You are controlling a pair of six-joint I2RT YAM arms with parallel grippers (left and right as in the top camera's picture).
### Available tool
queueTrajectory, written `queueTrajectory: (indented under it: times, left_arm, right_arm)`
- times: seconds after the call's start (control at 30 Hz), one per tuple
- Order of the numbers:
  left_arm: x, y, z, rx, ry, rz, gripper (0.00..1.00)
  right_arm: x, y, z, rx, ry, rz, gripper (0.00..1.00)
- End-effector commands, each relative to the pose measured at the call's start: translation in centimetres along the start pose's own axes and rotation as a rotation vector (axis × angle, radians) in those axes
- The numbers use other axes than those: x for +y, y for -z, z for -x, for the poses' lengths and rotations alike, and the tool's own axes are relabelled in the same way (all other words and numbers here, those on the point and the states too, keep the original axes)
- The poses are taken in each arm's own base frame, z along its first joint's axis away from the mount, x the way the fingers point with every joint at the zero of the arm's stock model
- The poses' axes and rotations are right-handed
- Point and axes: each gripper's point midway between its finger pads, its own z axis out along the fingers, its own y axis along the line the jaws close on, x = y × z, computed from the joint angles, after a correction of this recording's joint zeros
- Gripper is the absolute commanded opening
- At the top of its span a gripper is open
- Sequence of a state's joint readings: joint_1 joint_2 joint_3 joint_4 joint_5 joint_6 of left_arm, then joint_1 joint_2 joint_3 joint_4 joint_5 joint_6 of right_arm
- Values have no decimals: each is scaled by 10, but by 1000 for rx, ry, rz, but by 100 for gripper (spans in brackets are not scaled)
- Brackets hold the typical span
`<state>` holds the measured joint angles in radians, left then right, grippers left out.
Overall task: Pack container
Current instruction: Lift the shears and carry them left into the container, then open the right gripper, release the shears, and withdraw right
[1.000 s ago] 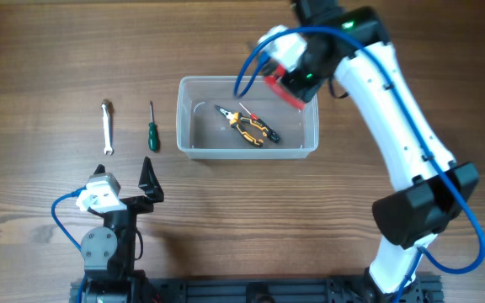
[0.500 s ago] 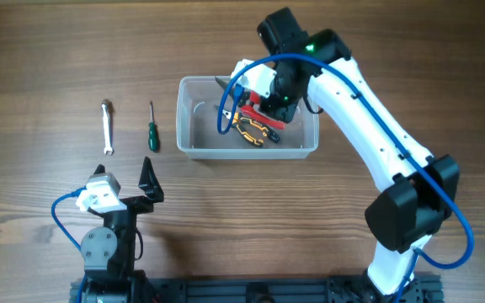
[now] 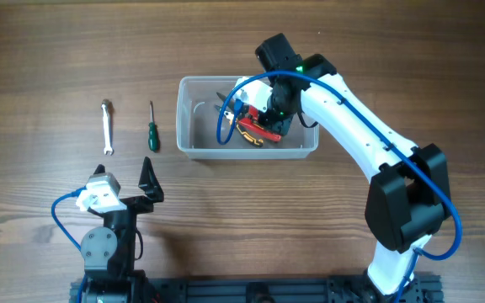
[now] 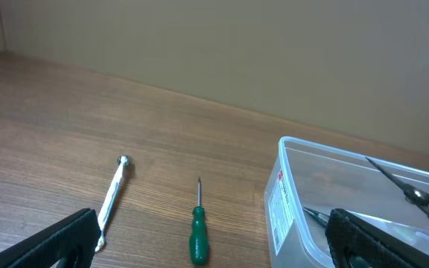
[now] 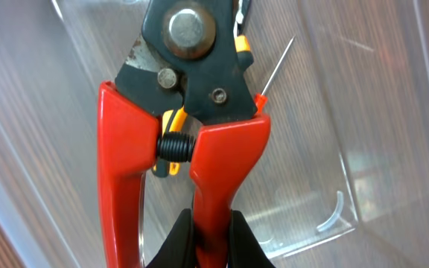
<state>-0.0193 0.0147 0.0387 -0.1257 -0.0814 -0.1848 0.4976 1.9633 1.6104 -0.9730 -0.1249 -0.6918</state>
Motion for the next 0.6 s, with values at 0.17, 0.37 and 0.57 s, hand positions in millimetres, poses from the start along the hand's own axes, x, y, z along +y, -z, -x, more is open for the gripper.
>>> queueTrajectory:
  times: [0.17, 0.37, 0.57]
  left_arm:
    - [1, 0, 0, -7, 6, 0, 100]
    - [1, 0, 0, -7, 6, 0, 100]
    - [1, 0, 0, -7, 6, 0, 100]
  right_arm:
    - [-9, 3, 3, -55, -110, -8, 29]
    - [-12, 4, 2, -58, -120, -13, 29]
    - [-51, 40, 20, -93, -296, -182, 64]
